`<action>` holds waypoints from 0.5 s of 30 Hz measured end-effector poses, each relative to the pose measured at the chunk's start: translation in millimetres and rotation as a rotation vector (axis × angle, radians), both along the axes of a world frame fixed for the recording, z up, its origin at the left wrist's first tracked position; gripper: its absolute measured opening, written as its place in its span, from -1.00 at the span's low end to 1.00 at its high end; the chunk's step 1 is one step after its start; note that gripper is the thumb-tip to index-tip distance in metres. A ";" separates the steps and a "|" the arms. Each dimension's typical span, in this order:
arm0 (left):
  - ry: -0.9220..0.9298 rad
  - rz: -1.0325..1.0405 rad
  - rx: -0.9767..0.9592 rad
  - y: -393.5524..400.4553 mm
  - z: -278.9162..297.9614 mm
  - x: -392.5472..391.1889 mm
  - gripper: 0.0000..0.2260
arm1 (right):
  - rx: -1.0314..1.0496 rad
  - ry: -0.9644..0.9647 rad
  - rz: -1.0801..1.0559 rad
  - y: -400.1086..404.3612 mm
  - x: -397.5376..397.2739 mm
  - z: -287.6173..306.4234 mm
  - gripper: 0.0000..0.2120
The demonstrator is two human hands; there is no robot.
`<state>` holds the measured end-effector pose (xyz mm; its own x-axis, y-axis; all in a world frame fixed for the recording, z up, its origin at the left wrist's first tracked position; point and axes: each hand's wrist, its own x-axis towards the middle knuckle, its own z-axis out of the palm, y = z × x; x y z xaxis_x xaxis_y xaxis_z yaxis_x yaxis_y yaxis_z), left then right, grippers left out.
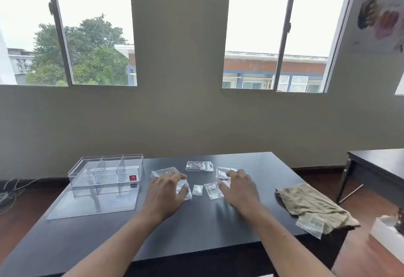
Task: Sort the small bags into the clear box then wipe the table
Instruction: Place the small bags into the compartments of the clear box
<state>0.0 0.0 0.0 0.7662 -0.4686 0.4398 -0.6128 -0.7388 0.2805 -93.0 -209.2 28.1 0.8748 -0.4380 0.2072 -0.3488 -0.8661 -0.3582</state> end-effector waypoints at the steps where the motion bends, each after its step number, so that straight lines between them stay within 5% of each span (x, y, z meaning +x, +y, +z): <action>1: 0.020 0.001 -0.035 -2.1 -1.7 5.8 -0.65 | -0.022 0.079 -0.026 -2.6 6.3 -2.5 -0.45; 4: 0.063 0.066 0.006 -4.4 -9.4 15.4 -0.66 | -0.016 0.230 -0.108 -6.0 15.4 -3.1 -0.33; 15: 0.037 0.081 0.026 -5.7 -22.2 15.0 -0.67 | 0.314 0.213 -0.138 -31.0 33.0 4.6 -0.14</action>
